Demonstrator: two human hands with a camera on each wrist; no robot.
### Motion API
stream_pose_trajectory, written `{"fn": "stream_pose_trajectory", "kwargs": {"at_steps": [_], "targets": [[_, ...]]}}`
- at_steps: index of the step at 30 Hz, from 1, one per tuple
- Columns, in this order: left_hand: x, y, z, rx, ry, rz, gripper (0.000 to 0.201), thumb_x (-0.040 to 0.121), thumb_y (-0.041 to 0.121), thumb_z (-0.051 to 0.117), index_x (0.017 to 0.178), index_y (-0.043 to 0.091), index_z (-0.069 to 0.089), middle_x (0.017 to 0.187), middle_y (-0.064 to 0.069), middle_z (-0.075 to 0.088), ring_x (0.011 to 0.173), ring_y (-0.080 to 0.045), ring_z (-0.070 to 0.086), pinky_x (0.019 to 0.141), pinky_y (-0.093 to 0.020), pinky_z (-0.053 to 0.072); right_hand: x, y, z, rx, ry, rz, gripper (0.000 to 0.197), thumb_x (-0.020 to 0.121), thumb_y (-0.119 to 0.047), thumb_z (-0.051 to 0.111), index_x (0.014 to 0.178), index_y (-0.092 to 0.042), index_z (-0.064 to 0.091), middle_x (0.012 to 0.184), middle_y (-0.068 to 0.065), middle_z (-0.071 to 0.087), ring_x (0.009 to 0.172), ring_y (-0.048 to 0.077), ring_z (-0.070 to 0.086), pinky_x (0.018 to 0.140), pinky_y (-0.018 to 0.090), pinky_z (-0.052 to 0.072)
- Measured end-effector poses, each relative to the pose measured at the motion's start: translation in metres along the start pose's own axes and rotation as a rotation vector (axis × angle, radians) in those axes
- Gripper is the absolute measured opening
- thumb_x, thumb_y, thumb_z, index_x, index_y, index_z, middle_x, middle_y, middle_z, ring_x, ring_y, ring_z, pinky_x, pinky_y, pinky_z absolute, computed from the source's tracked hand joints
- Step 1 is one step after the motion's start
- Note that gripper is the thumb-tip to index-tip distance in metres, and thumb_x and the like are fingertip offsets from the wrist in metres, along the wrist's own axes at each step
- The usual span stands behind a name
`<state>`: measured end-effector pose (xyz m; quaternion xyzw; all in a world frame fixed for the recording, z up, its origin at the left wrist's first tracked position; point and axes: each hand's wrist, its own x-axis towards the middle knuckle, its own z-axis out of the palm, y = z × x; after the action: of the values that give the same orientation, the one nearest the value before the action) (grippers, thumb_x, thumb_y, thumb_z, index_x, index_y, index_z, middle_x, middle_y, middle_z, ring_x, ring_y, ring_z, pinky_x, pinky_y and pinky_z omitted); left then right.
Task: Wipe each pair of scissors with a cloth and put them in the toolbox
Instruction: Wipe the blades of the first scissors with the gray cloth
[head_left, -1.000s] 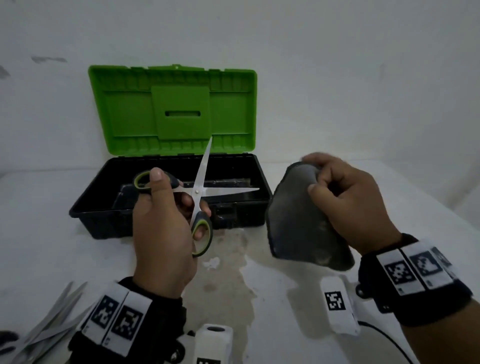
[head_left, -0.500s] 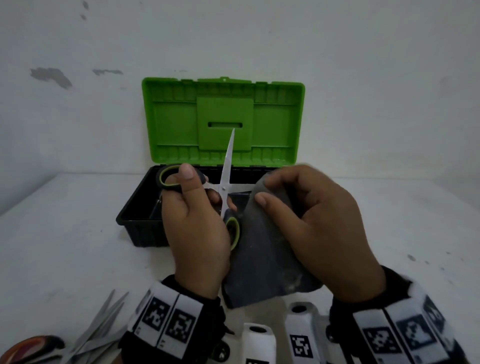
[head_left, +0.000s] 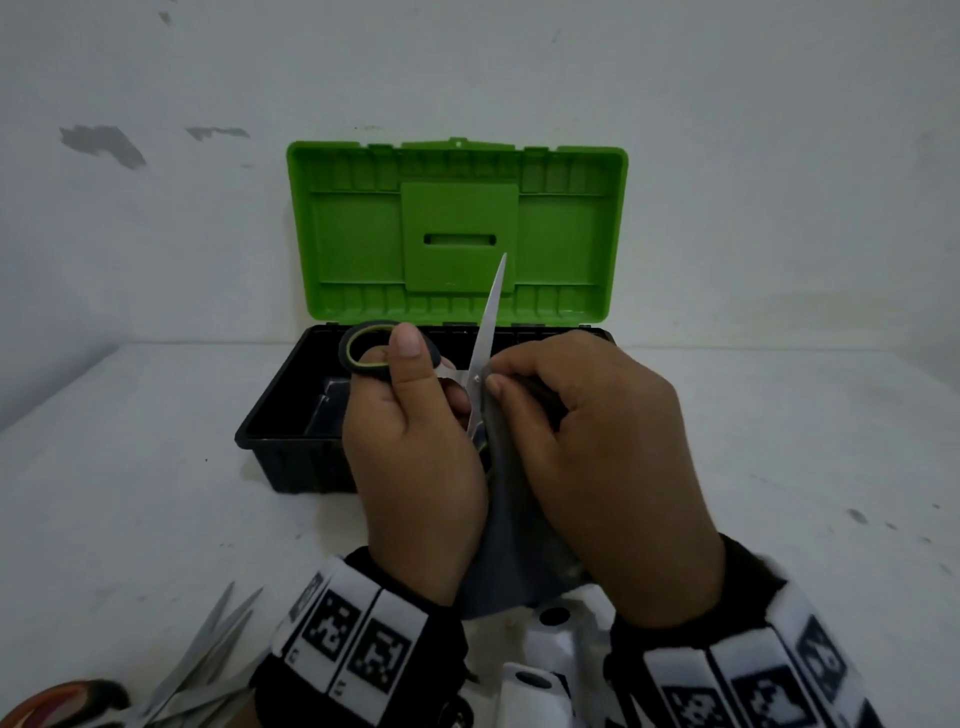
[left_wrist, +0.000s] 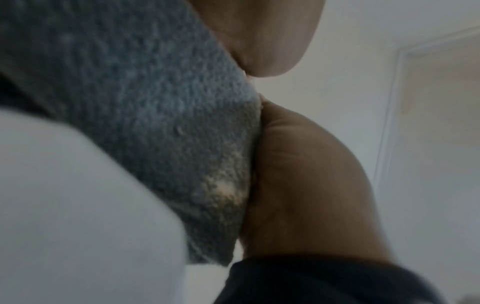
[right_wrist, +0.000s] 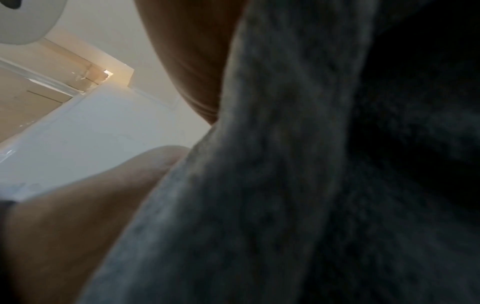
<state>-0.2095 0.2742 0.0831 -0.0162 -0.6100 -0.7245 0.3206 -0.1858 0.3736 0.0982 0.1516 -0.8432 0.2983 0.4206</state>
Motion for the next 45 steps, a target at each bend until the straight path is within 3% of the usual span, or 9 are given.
{"fn": "stream_pose_trajectory", "kwargs": {"at_steps": [6,8,11,15,22,26,31,34,45], "targets": [[-0.005,-0.004,0.001,0.022,0.031,0.005,0.048,0.098,0.055,0.037,0.074,0.016,0.050,0.050,0.005,0.046,0.046,-0.013,0.043,0.048,-0.033,0.039,-0.005,0.004,0.008,-0.019,0.034,0.061,0.005,0.089,-0.014,0.068,0.089,-0.015,0.073,0.082,-0.002,0.068,0.076,0.011,0.060,0.071,0.026,0.047],[-0.006,-0.003,0.001,0.013,0.039,0.006,0.049,0.095,0.059,0.036,0.074,0.016,0.049,0.048,0.005,0.044,0.043,-0.011,0.041,0.045,-0.030,0.037,-0.005,0.004,0.007,-0.022,0.042,0.064,0.005,0.088,-0.014,0.068,0.089,-0.015,0.073,0.082,-0.003,0.068,0.076,0.011,0.061,0.071,0.026,0.047],[-0.005,-0.003,0.002,0.007,0.048,0.050,0.042,0.099,0.055,0.036,0.073,0.023,0.047,0.046,0.006,0.042,0.042,-0.008,0.039,0.045,-0.025,0.034,-0.006,0.001,0.006,-0.006,0.047,0.033,0.005,0.087,-0.013,0.069,0.087,-0.015,0.073,0.080,-0.002,0.069,0.074,0.011,0.060,0.070,0.024,0.047],[-0.008,-0.004,0.003,-0.002,0.022,0.071,0.036,0.103,0.044,0.037,0.075,0.022,0.045,0.045,0.008,0.037,0.040,-0.006,0.034,0.043,-0.023,0.030,-0.003,0.007,-0.001,-0.012,0.071,0.070,0.005,0.087,-0.015,0.069,0.087,-0.016,0.074,0.080,-0.004,0.070,0.075,0.010,0.061,0.072,0.018,0.045],[-0.004,0.004,0.002,-0.033,-0.037,0.033,0.044,0.099,0.049,0.036,0.071,0.016,0.043,0.044,0.006,0.035,0.040,-0.009,0.030,0.042,-0.024,0.027,-0.001,0.003,-0.005,-0.015,0.064,-0.006,0.005,0.087,-0.015,0.070,0.088,-0.015,0.075,0.083,-0.003,0.071,0.078,0.008,0.059,0.074,0.017,0.045],[-0.003,0.004,0.001,-0.054,-0.053,0.002,0.039,0.102,0.047,0.037,0.074,0.022,0.047,0.046,0.007,0.036,0.043,-0.011,0.031,0.047,-0.031,0.029,-0.002,0.001,-0.004,-0.039,0.057,-0.034,0.004,0.086,-0.012,0.070,0.088,-0.011,0.074,0.083,0.001,0.070,0.077,0.014,0.062,0.073,0.025,0.047],[-0.002,0.006,-0.001,-0.049,-0.040,0.006,0.039,0.100,0.052,0.036,0.076,0.025,0.051,0.049,0.008,0.041,0.044,-0.012,0.037,0.049,-0.034,0.032,0.000,0.002,-0.008,-0.033,0.078,-0.028,0.004,0.086,-0.014,0.070,0.086,-0.013,0.074,0.082,-0.001,0.070,0.076,0.013,0.062,0.072,0.026,0.047],[-0.001,0.011,-0.002,-0.057,-0.029,-0.004,0.040,0.102,0.050,0.036,0.075,0.023,0.049,0.048,0.008,0.038,0.042,-0.012,0.034,0.046,-0.032,0.030,-0.003,-0.005,-0.006,-0.035,0.075,-0.042,0.004,0.086,-0.012,0.069,0.086,-0.011,0.073,0.081,0.001,0.069,0.075,0.016,0.062,0.070,0.030,0.048],[0.001,0.019,-0.003,-0.084,-0.037,-0.022,0.041,0.103,0.046,0.035,0.072,0.020,0.045,0.048,0.006,0.032,0.042,-0.014,0.027,0.042,-0.028,0.023,-0.006,-0.011,-0.005,-0.027,0.068,-0.048,0.005,0.087,-0.012,0.068,0.087,-0.011,0.073,0.083,0.000,0.069,0.076,0.014,0.062,0.071,0.027,0.048]]}}
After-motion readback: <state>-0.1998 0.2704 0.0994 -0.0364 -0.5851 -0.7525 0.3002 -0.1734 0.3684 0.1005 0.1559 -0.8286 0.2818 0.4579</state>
